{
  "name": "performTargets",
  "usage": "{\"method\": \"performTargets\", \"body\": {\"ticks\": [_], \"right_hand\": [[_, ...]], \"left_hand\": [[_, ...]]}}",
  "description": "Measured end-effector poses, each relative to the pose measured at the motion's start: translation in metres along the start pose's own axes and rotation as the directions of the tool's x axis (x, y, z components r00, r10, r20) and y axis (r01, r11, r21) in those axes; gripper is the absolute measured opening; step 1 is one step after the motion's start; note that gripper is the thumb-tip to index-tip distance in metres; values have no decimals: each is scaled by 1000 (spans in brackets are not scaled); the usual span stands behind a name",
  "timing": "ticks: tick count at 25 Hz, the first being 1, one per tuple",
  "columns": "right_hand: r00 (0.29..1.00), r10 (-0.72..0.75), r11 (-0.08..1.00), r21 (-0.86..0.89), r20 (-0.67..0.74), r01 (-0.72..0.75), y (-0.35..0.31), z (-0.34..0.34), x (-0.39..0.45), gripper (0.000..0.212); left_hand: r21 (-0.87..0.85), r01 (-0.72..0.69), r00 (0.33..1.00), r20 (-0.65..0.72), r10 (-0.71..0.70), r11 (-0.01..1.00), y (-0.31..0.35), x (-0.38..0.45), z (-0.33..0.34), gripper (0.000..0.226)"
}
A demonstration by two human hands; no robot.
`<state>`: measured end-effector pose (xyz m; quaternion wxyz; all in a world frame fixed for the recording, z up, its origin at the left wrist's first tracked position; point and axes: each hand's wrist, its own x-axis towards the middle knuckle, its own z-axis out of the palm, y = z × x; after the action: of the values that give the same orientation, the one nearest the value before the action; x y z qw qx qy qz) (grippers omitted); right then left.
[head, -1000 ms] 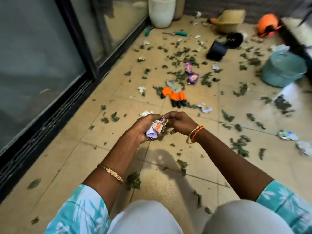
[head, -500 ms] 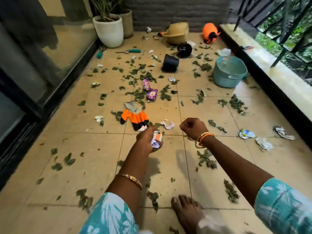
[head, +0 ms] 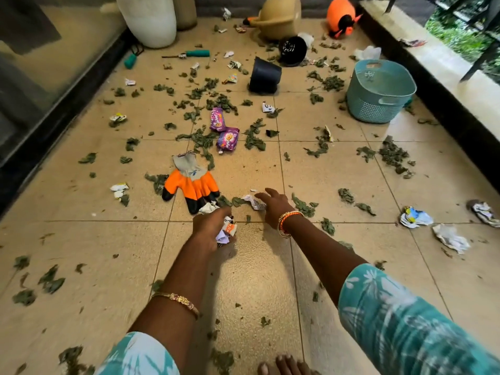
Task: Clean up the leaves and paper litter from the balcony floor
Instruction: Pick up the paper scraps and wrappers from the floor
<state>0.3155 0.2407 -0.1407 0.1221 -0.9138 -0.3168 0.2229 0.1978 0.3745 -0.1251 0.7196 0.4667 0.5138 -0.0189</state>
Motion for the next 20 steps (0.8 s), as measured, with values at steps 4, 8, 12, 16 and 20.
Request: {"method": "performTargets", "body": {"ticks": [4, 8, 12, 16, 20], "right_hand": [[988, -72, 995, -72, -139, 62, 20, 20, 5, 31], [956, -29, 995, 87, -291, 57, 21, 17, -2, 22], [842, 303, 828, 560, -447, -1, 12, -2, -32, 21], [922, 375, 397, 916, -96, -66, 12, -28, -73, 22], [952, 279, 303, 929, 128, -214, 17, -28, -89, 22]], "left_hand": [[-31, -45, 999, 27, 46, 999, 1, -6, -5, 15], [1, -31, 995, 97, 31, 1000, -3, -11, 2, 16], [-58, -10, 975, 220, 23, 998, 0, -18, 8, 18], [-75, 1, 934, 357, 26, 997, 8, -34, 23, 9], [90, -7, 816, 577, -46, 996, -2, -47, 48, 30]]}}
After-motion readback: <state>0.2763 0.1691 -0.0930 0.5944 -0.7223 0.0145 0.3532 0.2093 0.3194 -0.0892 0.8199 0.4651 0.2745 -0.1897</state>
